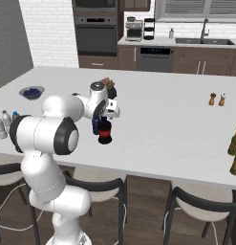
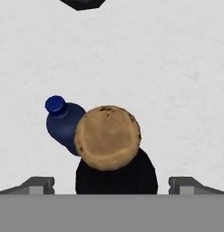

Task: Move the plastic bottles in the middle to the plastics group, and the glass bottles in the middle to the glass group.

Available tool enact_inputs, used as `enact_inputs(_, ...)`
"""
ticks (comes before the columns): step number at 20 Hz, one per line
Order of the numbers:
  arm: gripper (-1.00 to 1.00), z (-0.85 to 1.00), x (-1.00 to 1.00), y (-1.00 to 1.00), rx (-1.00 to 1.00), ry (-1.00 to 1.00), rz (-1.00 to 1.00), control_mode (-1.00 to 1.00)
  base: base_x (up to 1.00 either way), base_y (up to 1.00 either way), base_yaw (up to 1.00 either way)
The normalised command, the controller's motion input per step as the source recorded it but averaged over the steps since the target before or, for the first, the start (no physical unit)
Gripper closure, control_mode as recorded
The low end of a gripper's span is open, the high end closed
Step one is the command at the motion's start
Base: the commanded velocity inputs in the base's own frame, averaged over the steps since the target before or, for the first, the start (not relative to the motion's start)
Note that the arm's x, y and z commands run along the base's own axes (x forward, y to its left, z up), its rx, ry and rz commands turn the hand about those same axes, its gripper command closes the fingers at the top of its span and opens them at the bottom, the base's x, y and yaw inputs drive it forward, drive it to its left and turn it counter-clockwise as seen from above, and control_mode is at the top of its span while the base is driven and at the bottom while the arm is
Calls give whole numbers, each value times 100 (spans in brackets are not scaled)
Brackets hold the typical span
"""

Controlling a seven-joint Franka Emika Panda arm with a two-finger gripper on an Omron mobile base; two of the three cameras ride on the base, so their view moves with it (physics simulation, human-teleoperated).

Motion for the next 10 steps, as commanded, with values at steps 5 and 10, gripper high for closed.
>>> enact_inputs(5, -100, -8, 0, 0, 0, 0, 0, -100, 0, 0, 0)
enact_inputs(10, -100, -12, 4, 0, 0, 0, 0, -100, 0, 0, 0)
